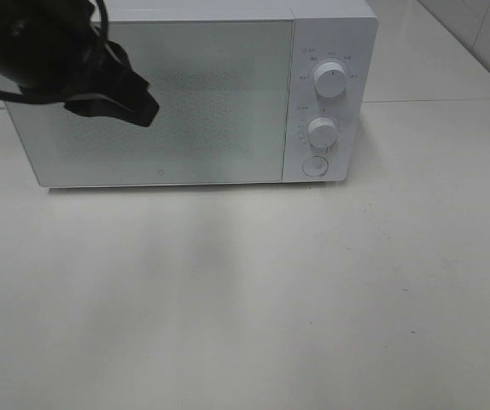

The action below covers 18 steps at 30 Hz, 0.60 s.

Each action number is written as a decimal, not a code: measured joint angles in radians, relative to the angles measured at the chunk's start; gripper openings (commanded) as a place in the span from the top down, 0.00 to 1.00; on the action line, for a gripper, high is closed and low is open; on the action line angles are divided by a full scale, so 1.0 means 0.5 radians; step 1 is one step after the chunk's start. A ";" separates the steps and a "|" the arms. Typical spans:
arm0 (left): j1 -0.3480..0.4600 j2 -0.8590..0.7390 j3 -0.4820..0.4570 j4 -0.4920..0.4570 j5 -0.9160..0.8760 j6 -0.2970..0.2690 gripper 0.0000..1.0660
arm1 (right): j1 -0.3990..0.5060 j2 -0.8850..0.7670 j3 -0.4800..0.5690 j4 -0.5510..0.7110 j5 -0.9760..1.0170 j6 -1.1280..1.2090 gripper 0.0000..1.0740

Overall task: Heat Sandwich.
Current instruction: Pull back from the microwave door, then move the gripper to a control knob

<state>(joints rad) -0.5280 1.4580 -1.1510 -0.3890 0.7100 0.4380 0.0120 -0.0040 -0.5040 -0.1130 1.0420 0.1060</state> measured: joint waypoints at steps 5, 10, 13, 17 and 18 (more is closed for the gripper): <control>0.184 -0.122 0.000 0.036 0.176 -0.118 0.28 | 0.000 0.000 0.000 0.000 0.000 0.000 0.30; 0.366 -0.178 0.000 0.208 0.358 -0.300 0.27 | 0.000 0.000 0.000 0.000 0.000 0.000 0.30; 0.464 -0.236 0.000 0.470 0.472 -0.480 0.27 | 0.000 0.000 0.000 0.000 0.000 0.000 0.30; 0.540 -0.330 0.000 0.762 0.566 -0.698 0.27 | 0.000 0.000 0.000 0.000 0.000 0.000 0.30; 0.566 -0.358 0.000 0.832 0.580 -0.754 0.27 | 0.000 0.000 0.000 0.000 0.000 0.000 0.30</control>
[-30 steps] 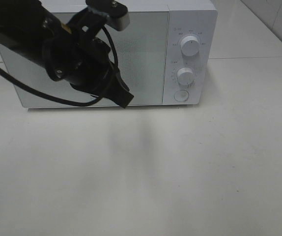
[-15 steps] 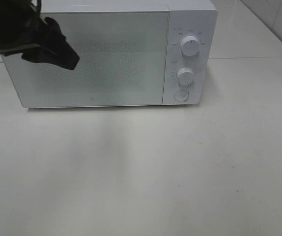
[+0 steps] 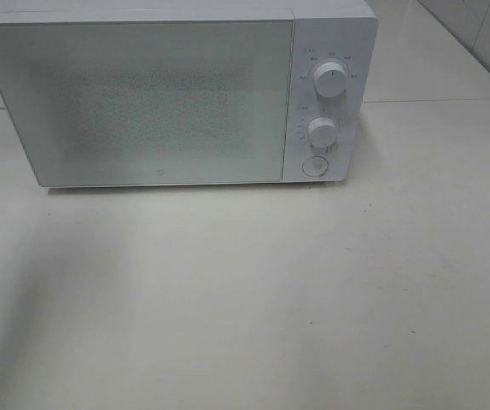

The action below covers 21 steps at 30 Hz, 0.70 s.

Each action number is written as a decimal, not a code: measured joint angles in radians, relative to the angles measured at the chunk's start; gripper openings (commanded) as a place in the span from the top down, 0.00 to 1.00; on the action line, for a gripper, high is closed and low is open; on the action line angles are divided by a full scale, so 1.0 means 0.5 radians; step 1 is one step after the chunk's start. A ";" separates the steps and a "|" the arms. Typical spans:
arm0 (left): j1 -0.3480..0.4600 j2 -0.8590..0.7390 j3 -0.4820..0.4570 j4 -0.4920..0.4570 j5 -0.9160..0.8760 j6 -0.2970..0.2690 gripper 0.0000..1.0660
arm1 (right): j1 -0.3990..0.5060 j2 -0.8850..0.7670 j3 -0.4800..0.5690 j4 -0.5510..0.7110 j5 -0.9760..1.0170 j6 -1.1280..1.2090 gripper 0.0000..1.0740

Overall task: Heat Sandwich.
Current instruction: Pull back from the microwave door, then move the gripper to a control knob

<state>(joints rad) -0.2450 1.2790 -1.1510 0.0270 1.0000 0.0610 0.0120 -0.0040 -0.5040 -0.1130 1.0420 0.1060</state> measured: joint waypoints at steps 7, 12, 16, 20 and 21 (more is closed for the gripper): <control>0.222 -0.198 0.092 0.278 0.000 -0.168 0.27 | 0.000 0.000 0.000 0.000 0.000 0.000 0.30; 0.454 -0.420 0.258 0.286 0.000 -0.180 0.27 | 0.000 0.000 0.000 0.000 0.000 0.000 0.30; 0.588 -0.658 0.410 0.250 0.000 -0.184 0.27 | 0.000 0.000 0.000 0.000 0.000 0.000 0.30; 0.620 -0.926 0.542 0.228 0.000 -0.184 0.27 | 0.000 0.000 0.000 0.000 0.000 0.000 0.30; 0.620 -0.984 0.576 0.226 0.000 -0.184 0.27 | 0.000 0.000 0.000 0.000 0.000 0.000 0.30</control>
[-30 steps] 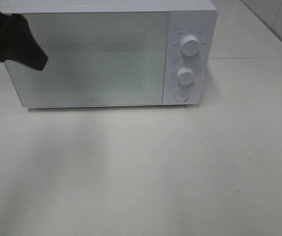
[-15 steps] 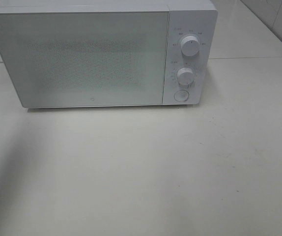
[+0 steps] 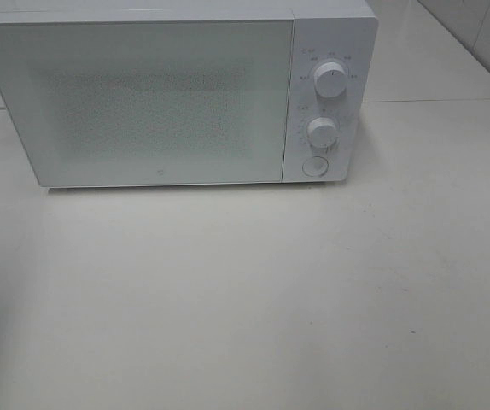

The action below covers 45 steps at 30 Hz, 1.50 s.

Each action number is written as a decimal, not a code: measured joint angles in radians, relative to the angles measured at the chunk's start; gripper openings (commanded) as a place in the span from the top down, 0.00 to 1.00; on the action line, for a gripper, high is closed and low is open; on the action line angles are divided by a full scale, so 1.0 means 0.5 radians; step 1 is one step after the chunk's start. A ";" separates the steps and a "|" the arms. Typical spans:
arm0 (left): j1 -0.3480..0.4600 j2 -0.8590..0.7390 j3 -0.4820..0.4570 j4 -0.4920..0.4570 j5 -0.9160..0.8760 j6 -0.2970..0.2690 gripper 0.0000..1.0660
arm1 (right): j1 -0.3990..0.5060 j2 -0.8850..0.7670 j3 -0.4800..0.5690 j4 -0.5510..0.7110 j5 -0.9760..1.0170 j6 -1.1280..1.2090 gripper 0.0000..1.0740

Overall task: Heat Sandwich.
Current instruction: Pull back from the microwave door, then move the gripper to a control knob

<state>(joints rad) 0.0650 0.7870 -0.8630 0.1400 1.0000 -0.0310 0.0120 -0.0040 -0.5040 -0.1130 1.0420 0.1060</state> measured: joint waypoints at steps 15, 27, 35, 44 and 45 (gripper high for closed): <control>0.000 -1.044 0.364 -0.004 -0.094 -0.012 0.28 | 0.000 0.000 0.000 0.000 0.000 0.000 0.30; 0.000 -1.552 0.490 -0.044 -0.096 -0.022 0.29 | 0.000 0.000 0.000 0.000 0.000 0.000 0.30; 0.000 -1.584 0.640 -0.190 -0.096 -0.010 0.29 | 0.000 0.000 0.000 0.000 0.000 0.000 0.30; 0.000 -1.584 0.680 -0.280 -0.110 0.112 0.29 | 0.000 0.000 0.000 0.000 0.000 0.000 0.30; 0.000 -1.584 0.680 -0.280 -0.112 0.106 0.29 | 0.000 0.000 0.000 0.000 0.000 0.000 0.30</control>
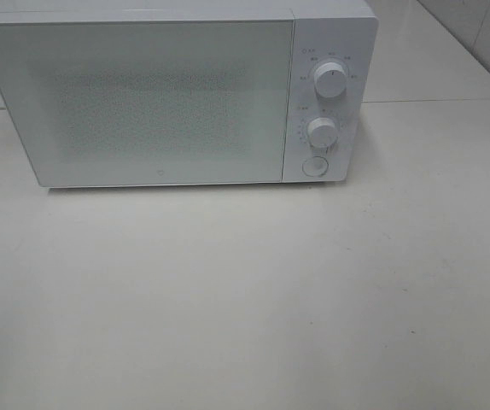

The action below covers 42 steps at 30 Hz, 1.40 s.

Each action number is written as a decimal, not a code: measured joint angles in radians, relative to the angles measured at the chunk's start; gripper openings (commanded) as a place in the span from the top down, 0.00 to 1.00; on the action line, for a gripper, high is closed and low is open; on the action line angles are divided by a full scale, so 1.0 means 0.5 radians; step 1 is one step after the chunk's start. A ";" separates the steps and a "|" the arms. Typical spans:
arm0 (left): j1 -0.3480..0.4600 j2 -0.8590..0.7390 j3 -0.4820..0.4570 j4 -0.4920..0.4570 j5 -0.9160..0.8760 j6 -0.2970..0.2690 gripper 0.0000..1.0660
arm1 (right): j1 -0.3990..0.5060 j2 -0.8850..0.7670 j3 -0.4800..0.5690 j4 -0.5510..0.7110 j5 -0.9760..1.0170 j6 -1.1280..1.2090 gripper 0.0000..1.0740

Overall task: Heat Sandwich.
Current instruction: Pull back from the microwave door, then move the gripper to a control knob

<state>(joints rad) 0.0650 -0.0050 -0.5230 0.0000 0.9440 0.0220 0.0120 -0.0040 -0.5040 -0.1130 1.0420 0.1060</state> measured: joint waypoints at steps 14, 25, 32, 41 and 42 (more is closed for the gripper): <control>0.000 0.000 0.056 -0.076 0.178 -0.014 0.29 | 0.000 0.000 0.000 0.000 0.000 0.000 0.30; 0.000 -0.002 0.058 -0.110 0.196 0.060 0.29 | 0.000 0.000 0.000 0.000 0.000 0.000 0.30; -0.098 -0.002 0.058 -0.110 0.196 0.060 0.29 | 0.000 0.000 0.000 0.000 0.000 0.000 0.30; -0.100 -0.002 0.058 -0.110 0.198 0.060 0.29 | 0.000 0.000 0.000 0.000 0.000 0.000 0.30; -0.100 -0.002 0.058 -0.110 0.198 0.060 0.29 | 0.000 0.000 0.000 0.000 0.000 0.000 0.30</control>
<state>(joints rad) 0.0150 -0.0060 -0.4940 -0.0550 1.0430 0.0520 0.0120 -0.0040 -0.5040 -0.1130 1.0420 0.1060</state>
